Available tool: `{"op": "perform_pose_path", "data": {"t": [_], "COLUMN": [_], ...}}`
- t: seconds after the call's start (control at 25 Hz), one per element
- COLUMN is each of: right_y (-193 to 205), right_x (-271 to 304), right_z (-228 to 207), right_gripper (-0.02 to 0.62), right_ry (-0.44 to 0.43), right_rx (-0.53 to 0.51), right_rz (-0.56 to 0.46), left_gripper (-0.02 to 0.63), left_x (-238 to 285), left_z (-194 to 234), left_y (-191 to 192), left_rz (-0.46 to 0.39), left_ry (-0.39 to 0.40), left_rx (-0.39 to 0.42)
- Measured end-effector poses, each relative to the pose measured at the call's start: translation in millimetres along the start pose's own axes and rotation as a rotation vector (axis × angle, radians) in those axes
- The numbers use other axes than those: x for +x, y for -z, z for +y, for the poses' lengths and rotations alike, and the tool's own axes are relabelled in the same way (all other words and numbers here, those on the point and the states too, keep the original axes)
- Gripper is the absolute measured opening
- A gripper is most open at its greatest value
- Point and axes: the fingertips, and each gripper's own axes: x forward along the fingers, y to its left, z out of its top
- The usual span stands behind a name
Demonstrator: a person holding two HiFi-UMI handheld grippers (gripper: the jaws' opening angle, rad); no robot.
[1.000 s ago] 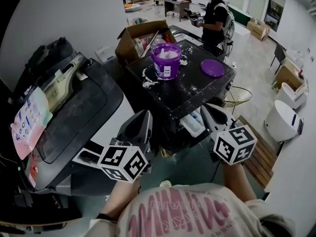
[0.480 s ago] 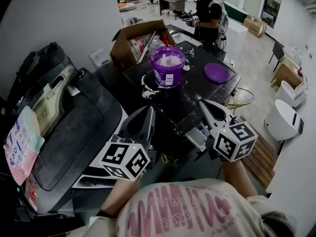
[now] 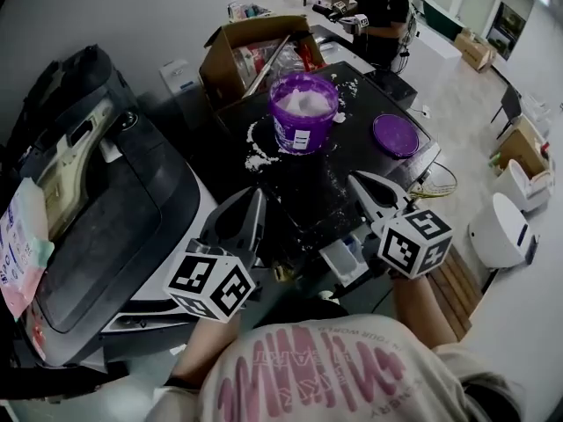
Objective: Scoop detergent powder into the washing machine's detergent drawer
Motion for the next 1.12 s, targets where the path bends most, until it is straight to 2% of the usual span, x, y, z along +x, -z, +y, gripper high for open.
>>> {"op": "perform_pose_path", "data": {"t": [0.16, 0.32, 0.52, 0.72, 0.92, 1.12], "right_y": [-15, -35, -53, -61, -66, -70], "right_x": [20, 40, 66, 82, 89, 108], "right_z": [-23, -46, -68, -74, -69, -69], "right_gripper": [0.050, 0.082, 0.104, 0.106, 0.106, 0.118], "right_ry": [-0.099, -0.175, -0.266, -0.350, -0.462, -0.482], "right_rx": [-0.001, -0.013, -0.074, -0.169, -0.158, -0.223], "right_rz": [0.032, 0.034, 0.068, 0.119, 0.152, 0.191], "left_gripper": [0.002, 0.002, 0.002, 0.002, 0.002, 0.002], "left_x": [14, 22, 26, 25, 16, -4], "left_z": [4, 3, -1, -12, -20, -16], "left_y": [-7, -10, -10, -7, 8, 11], "left_rz": [-0.034, -0.050, -0.073, -0.101, -0.096, -0.086], "left_ry": [-0.079, -0.153, -0.244, -0.320, -0.392, -0.456], "left_rx": [-0.027, -0.010, -0.008, -0.006, -0.006, -0.012]}}
